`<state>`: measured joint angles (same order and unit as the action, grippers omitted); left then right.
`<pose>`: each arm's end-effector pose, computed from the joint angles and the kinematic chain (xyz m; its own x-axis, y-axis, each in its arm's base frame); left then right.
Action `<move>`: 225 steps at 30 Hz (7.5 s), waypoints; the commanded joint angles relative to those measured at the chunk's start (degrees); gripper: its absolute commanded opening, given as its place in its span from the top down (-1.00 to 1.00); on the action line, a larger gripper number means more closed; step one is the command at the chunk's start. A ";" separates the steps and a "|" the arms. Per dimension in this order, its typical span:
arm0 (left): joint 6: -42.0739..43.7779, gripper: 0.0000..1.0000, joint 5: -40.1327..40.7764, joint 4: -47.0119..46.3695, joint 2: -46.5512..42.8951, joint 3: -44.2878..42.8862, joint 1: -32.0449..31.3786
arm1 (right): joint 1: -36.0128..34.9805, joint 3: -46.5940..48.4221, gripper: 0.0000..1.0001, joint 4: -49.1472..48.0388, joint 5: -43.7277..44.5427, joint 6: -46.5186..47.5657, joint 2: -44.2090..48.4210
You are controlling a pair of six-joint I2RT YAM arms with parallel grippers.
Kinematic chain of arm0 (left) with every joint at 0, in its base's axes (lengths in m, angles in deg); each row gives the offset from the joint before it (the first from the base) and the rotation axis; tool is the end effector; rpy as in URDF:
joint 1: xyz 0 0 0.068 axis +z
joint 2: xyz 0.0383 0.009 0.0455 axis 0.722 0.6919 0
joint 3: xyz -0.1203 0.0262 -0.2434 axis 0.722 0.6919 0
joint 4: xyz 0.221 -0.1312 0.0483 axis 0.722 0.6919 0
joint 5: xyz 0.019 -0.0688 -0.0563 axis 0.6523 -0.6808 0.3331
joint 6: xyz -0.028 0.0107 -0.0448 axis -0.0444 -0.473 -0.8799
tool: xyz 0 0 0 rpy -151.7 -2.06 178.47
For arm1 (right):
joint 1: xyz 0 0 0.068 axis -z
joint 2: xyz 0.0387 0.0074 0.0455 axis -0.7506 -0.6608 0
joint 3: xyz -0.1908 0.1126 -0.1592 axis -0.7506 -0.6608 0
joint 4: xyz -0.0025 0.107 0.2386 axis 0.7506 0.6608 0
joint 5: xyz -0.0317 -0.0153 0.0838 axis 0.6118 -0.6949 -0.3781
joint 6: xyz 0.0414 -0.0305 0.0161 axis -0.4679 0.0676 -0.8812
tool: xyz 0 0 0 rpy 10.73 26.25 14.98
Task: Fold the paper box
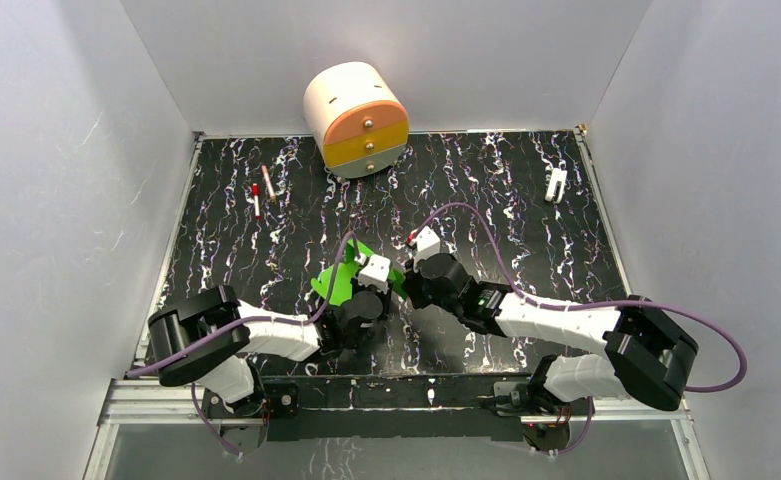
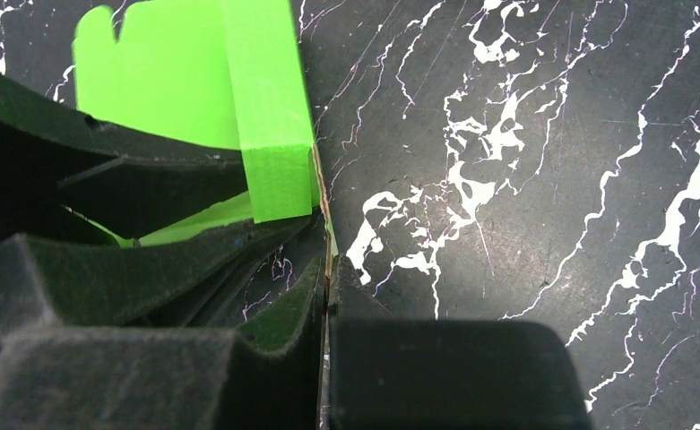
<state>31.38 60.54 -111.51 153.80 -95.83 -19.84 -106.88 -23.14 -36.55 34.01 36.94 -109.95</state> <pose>0.1317 -0.2408 0.1630 -0.2509 -0.0061 -0.9680 0.4019 0.9090 -0.1099 0.1491 0.2221 0.2106 -0.4796 -0.1315 -0.8676 -0.5548 0.8114 0.1837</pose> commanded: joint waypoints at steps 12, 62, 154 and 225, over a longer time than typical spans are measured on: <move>-14.24 0.41 -7.15 4.10 -2.36 2.37 8.22 | -0.64 -1.86 1.00 -8.01 -2.08 5.89 -0.42; -59.69 0.22 -35.82 -10.10 -16.84 15.24 30.16 | -0.65 -8.02 1.00 -28.28 2.17 14.26 -12.95; -68.42 0.71 -31.32 -33.33 -3.99 22.65 24.22 | -3.53 -7.76 1.00 -40.29 14.03 11.13 -19.67; -33.92 0.51 -52.75 8.81 -13.93 6.69 36.80 | -2.67 2.19 0.96 -29.07 11.88 12.38 -24.37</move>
<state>-2.34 14.88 -102.97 139.20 -90.09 18.08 -108.54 -23.73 -59.15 51.67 48.41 -132.16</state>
